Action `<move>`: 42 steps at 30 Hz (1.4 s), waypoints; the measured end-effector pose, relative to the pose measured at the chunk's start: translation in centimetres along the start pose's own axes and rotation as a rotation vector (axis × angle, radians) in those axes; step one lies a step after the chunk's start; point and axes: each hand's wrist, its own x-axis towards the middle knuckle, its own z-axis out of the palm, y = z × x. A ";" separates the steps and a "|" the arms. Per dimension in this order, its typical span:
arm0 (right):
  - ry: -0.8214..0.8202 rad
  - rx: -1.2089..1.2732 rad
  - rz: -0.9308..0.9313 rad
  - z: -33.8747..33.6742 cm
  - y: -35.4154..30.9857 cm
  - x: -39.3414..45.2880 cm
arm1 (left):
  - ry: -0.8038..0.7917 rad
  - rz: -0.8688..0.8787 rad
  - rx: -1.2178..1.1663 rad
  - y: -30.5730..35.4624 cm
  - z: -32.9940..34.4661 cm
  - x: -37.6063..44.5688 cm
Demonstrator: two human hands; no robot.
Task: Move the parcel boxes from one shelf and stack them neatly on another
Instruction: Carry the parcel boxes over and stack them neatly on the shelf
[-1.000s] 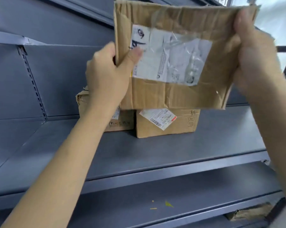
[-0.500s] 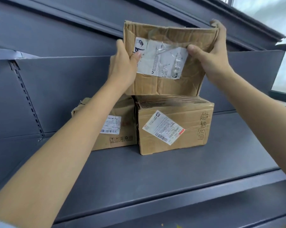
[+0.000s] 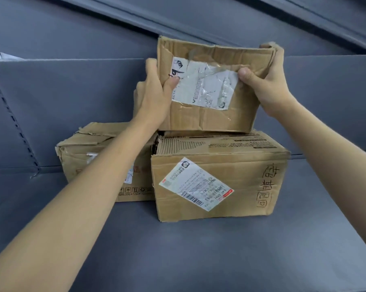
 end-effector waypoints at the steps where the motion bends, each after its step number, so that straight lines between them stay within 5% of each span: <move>1: -0.014 0.002 -0.007 -0.1 0.4 0.0 | 0.020 0.000 0.017 -0.4 0.3 -0.4; 18: 0.028 -0.041 0.011 -0.5 1.8 -0.7 | -0.037 -0.025 -0.016 -1.2 1.6 -1.3; 26: -0.002 -0.034 0.119 -0.6 0.8 -1.2 | -0.196 -0.132 -0.148 -0.9 1.5 -2.4; 31: 0.142 -0.681 -0.152 -1.1 -1.9 -2.6 | -0.113 -0.025 -0.087 0.0 0.4 -1.8; 34: 0.034 -1.070 -0.274 -1.0 -2.4 -3.2 | -0.092 0.116 0.241 0.4 0.2 -1.8; 37: -0.089 -1.180 -0.216 -0.9 -1.9 -3.5 | -0.142 0.137 0.481 0.5 0.6 -2.1; 42: -0.069 -1.208 -0.196 -0.8 -2.8 -3.5 | -0.199 0.109 0.576 0.3 0.5 -2.9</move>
